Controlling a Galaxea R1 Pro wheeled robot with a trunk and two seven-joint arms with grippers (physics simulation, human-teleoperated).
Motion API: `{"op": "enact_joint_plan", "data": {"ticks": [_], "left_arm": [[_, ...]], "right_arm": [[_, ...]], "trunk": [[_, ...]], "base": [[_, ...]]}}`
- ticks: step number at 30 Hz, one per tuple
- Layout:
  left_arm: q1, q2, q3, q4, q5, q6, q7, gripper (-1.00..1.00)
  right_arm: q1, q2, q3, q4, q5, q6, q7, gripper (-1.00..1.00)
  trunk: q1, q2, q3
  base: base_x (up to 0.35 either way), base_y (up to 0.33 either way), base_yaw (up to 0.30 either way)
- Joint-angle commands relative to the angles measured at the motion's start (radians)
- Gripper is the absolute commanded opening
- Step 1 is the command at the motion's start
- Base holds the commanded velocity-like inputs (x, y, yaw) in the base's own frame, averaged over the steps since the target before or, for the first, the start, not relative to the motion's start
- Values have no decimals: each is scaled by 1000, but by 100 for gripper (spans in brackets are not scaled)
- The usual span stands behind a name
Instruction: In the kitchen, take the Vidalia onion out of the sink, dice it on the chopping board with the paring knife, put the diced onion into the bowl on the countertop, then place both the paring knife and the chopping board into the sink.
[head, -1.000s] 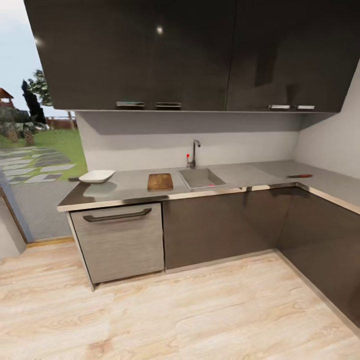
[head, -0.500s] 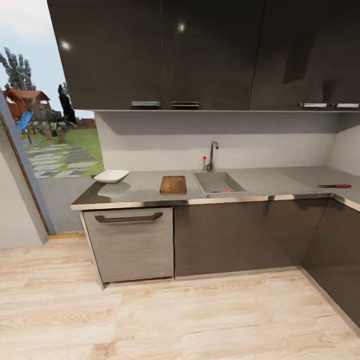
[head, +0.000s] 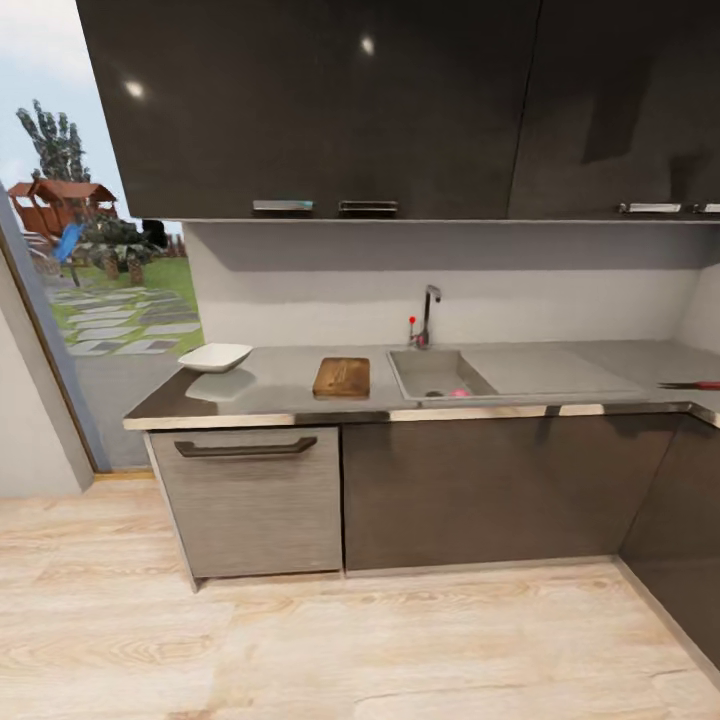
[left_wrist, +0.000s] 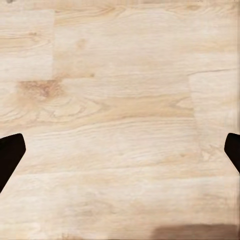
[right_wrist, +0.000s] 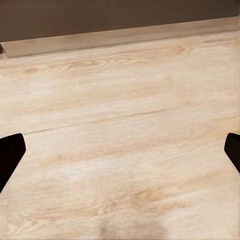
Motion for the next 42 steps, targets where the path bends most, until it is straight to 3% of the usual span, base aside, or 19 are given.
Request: {"op": "enact_joint_plan", "data": {"ticks": [1,10,22,42], "left_arm": [[0,0,0,-1,0,-2,0,100],[0,0,0,-1,0,-3,0,100],[0,2,0,-2,2,-4,-2,100],[0,2,1,-1,2,-4,-2,100]], "right_arm": [[0,1,-2,0,-1,-3,0,100],[0,1,-2,0,-1,-3,0,100],[0,0,-2,0,-1,-2,0,100],[0,0,-2,0,-1,-2,0,100]], "trunk": [[0,0,-1],[0,0,-1],[0,0,-1],[-76,140,62]], "base": [[207,-160,1],[189,-143,149],[18,-13,60],[0,0,0]]}}
